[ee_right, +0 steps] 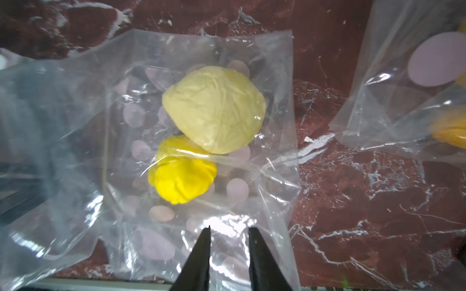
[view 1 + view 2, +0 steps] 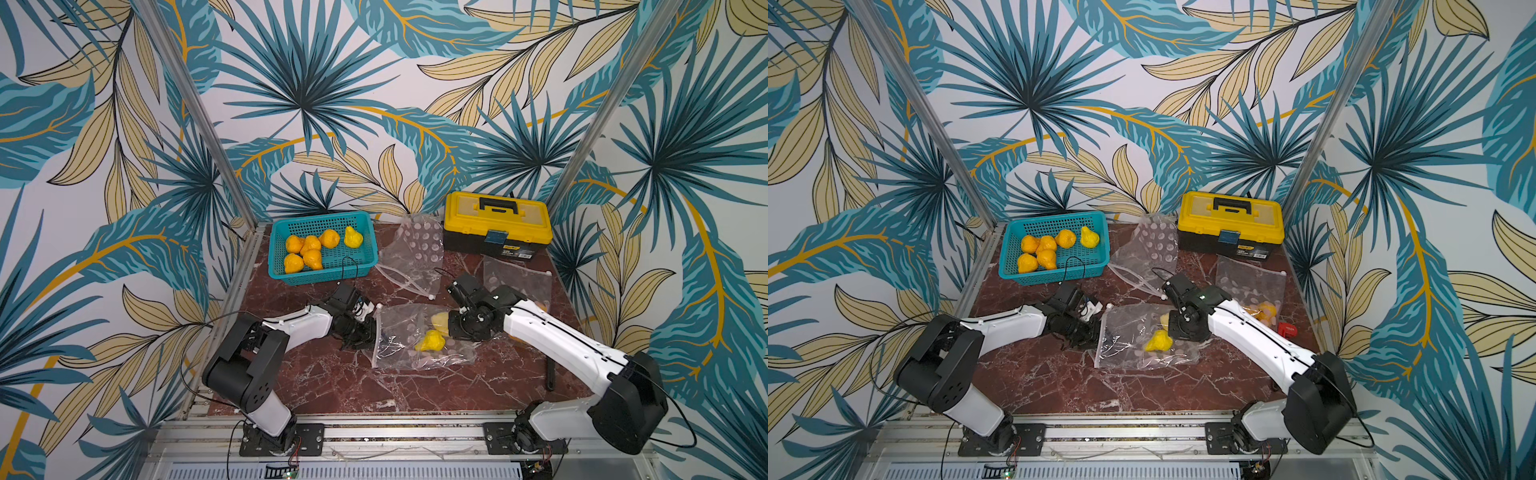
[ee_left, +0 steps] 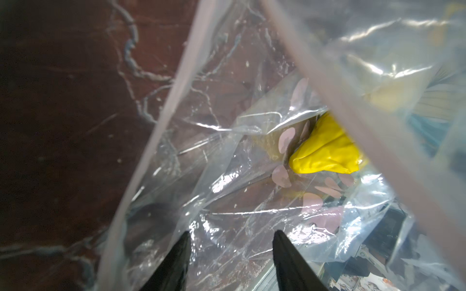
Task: Open the zip-top bag and take out the pear
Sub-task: Adjust the zipper food storage bag at the center of the board.
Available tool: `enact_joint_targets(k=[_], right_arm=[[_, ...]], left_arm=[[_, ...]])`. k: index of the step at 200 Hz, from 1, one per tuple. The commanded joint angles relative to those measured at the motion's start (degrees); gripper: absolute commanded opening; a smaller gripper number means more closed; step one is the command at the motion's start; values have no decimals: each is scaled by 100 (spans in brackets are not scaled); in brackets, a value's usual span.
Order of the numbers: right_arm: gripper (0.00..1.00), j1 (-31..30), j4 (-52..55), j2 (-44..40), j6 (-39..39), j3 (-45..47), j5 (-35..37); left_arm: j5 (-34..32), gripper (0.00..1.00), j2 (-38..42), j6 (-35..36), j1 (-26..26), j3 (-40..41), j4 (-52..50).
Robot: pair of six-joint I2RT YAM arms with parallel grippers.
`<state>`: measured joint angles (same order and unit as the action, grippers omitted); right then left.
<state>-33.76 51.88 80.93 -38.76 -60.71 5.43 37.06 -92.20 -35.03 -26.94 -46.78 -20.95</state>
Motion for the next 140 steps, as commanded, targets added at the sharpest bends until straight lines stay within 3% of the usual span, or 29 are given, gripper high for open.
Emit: enact_joint_targets(k=[1,83,140], right_arm=[[27,-23,-889,260,-212,308,256],[25,-34,-3413,1421,-166,986,-928],[24,-36,-4133,1827,-338,1069,-1492]], left_arm=[[-92,55,167,-52,-92,-189,-146],[-439,70,-73,-99,-576,-718,-145],[-808,73,-612,-31,-1073,-1143,-249]])
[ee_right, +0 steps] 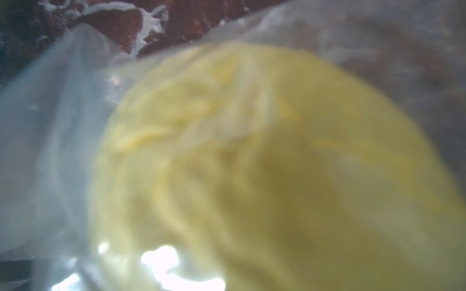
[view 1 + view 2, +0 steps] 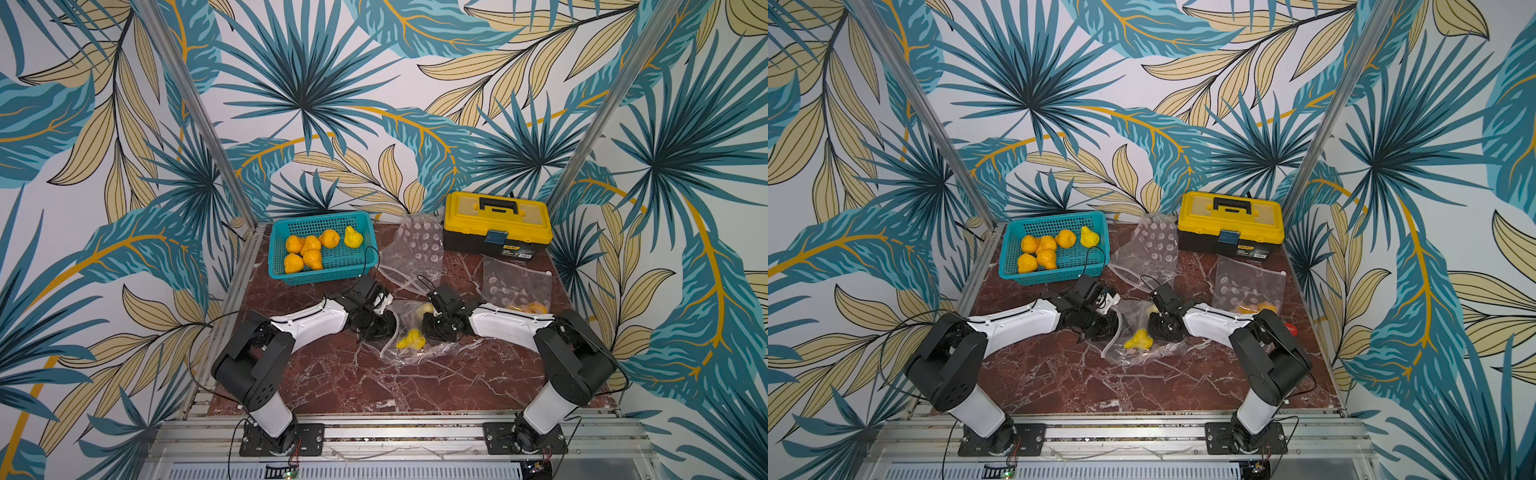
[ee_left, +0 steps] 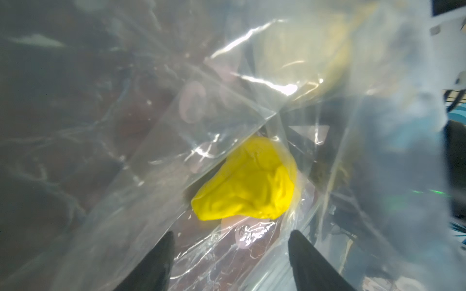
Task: Open the zip-top bag and take out the pear
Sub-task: Adjust the zipper food storage bag at the center of the board, then pick up the pear from the zipper food storage bag.
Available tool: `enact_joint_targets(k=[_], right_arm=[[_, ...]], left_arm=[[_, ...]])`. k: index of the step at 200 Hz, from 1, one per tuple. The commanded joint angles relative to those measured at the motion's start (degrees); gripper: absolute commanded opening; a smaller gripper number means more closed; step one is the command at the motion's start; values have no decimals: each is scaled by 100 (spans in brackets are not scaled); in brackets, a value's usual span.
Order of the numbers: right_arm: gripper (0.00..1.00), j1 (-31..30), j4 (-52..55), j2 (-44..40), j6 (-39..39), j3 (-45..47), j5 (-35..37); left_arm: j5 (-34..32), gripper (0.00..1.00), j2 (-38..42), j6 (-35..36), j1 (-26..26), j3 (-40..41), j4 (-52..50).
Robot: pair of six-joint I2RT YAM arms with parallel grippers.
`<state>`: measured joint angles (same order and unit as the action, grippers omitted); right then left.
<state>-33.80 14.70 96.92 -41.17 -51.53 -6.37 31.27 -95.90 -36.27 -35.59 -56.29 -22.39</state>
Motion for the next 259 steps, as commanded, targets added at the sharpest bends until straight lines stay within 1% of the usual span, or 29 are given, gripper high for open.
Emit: enact_joint_targets(k=[1,19,42,68,102,140,183,221,247,259], right_arm=[[24,-31,-415,233,-95,152,-311],[23,-34,-433,257,-67,150,-343],[23,-31,-393,266,-32,152,-336],[23,-31,-387,274,-24,169,-340],[22,-35,-372,292,1,187,-363],[22,-31,-279,305,46,176,-274],[22,-31,-275,343,52,213,-221],[21,-31,-9,345,79,231,-150],[21,-31,59,370,109,222,-120],[20,-21,90,387,122,213,-106]], left_arm=[[-236,73,-253,94,-218,-200,-106],[-465,75,-434,165,-390,-386,-288],[-949,76,-684,344,-613,-698,-764],[-1547,78,-854,408,-716,-901,-1136],[-1611,79,-1065,448,-747,-1037,-1162],[-1744,70,-1064,428,-758,-1051,-1162],[-1989,59,-790,480,-751,-980,-1275],[-2246,57,-431,586,-651,-895,-1494],[-2265,45,-89,629,-503,-710,-1514],[-2245,42,36,660,-432,-646,-1514]])
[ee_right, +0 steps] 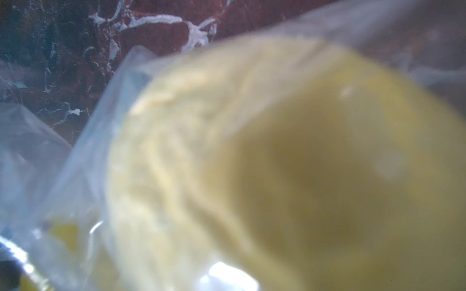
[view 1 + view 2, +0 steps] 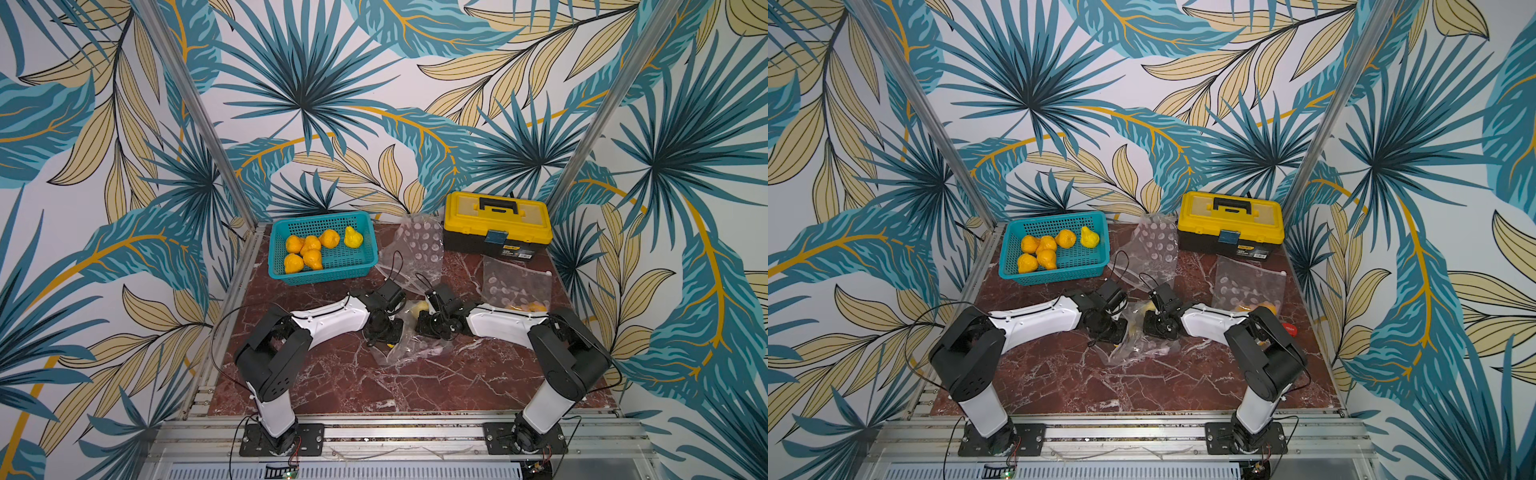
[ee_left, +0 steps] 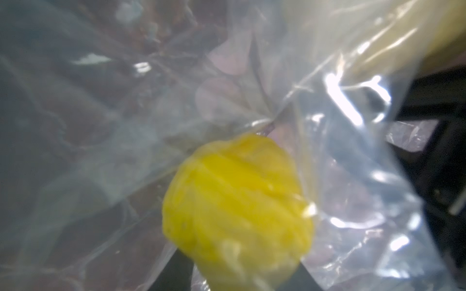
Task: Open the zip-top bag and take out the pear
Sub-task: Pick up the pear from the zipper food storage bag, then place the pear in the basket.
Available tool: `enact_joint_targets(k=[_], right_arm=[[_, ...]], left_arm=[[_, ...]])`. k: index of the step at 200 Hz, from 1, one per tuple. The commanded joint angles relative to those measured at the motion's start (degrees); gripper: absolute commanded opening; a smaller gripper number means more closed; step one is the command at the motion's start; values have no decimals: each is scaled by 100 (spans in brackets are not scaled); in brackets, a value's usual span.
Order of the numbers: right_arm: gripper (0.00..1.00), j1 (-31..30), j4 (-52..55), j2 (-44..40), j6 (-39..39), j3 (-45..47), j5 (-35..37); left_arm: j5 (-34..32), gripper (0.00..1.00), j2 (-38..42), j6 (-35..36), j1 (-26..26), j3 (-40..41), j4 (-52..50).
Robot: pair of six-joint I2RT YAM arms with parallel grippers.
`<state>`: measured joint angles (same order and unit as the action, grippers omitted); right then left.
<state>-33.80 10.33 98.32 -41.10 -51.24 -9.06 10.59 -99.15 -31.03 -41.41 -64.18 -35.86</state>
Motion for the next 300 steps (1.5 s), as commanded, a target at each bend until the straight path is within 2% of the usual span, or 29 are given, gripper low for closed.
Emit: enact_joint_targets(k=[1,47,121,177,209,257,300], right_arm=[[20,-21,529,248,113,185,165],[19,-22,623,336,146,115,150],[19,-24,702,406,158,71,145],[19,-27,806,407,203,3,168],[19,-26,829,398,215,0,162],[19,-21,883,341,214,22,159],[19,-27,972,266,240,35,218]], left_arm=[[-174,42,366,138,159,143,-172],[-131,24,571,220,338,325,-202],[-212,3,1236,355,612,238,-526],[-654,1,1994,672,1260,70,-897],[-963,1,2098,1058,1677,-268,-898],[-903,1,1437,1617,2584,-1242,-897],[-824,3,98,2076,3115,-2488,-901]])
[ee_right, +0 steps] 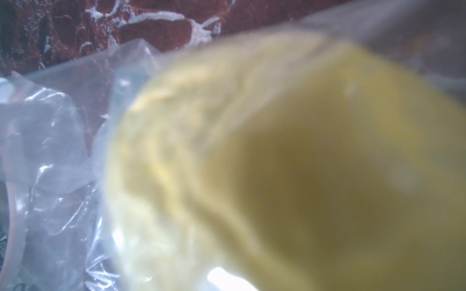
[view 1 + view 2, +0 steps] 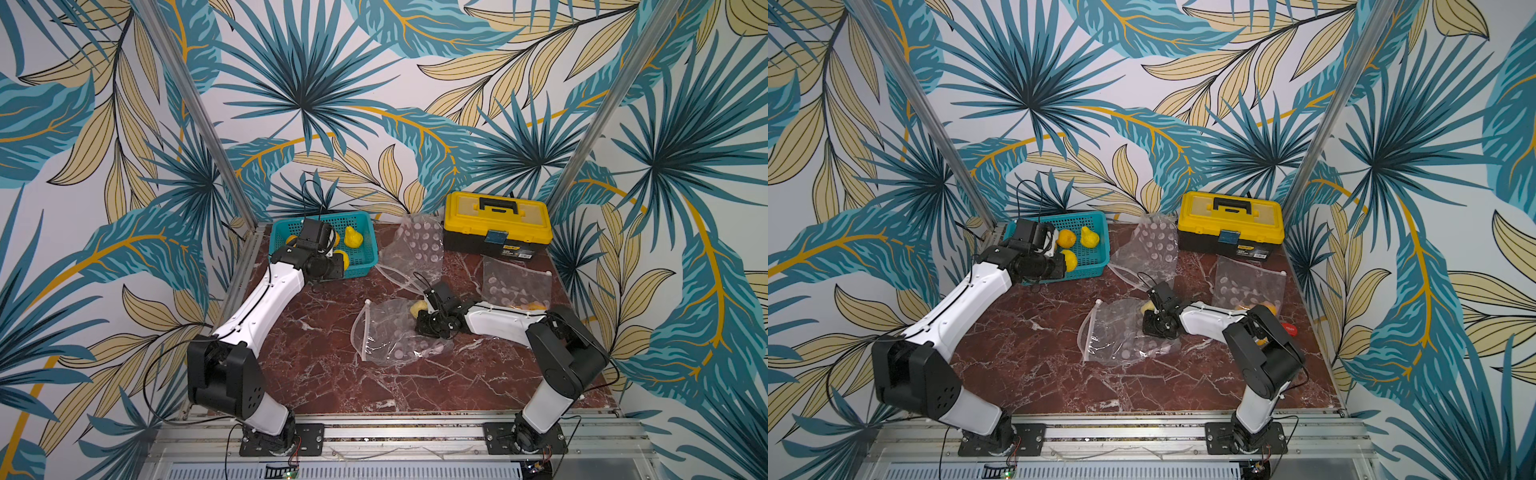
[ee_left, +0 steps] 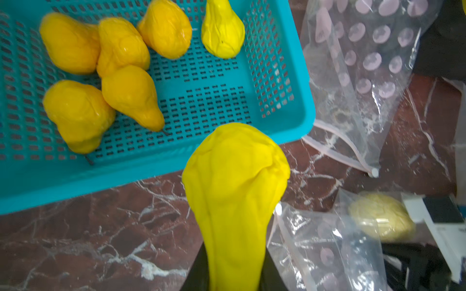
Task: Open the zip-top bag and take out the pear
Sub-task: Place the pear in the basket.
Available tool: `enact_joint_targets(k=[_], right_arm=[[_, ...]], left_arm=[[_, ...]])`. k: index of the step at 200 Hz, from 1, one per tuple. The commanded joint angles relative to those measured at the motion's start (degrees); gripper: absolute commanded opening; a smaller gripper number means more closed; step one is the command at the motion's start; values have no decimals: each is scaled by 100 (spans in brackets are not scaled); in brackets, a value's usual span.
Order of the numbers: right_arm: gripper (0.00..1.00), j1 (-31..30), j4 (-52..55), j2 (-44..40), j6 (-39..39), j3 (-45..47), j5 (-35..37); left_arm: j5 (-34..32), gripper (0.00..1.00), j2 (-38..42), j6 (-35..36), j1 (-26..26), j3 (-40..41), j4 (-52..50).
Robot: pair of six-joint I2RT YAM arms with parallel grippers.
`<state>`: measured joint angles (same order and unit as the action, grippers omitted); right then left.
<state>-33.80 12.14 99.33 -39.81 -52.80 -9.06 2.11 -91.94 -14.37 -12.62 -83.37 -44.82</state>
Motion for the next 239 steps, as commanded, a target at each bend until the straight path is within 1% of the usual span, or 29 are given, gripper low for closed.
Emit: enact_joint_targets(k=[1,14,36,58,89,106,125,147,177,210,239], right_arm=[[19,-23,797,166,111,191,220],[19,-24,820,166,97,191,234],[19,-24,860,149,91,182,236],[19,-21,895,113,89,181,257],[19,-27,920,128,88,164,237],[19,-30,922,128,80,173,218],[19,-25,913,147,80,182,204],[19,-22,938,140,97,163,194],[19,-22,1004,71,118,106,207],[19,-29,1182,-65,190,-19,262],[19,-21,1381,-235,267,-122,350]], left_arm=[[39,3,-659,414,244,-598,-3],[93,3,-1124,449,340,-964,-28],[8,8,-1826,488,480,-1493,-158],[147,8,-2368,469,645,-1844,-159],[91,9,-3046,506,745,-2347,-161],[100,12,-3254,458,787,-2534,-160],[36,22,-3359,469,805,-2675,-161],[143,33,-3279,445,879,-2697,-161],[123,42,-2870,477,900,-2619,-198],[181,43,-2268,523,902,-2429,-281],[465,43,-1606,488,897,-1945,-291]])
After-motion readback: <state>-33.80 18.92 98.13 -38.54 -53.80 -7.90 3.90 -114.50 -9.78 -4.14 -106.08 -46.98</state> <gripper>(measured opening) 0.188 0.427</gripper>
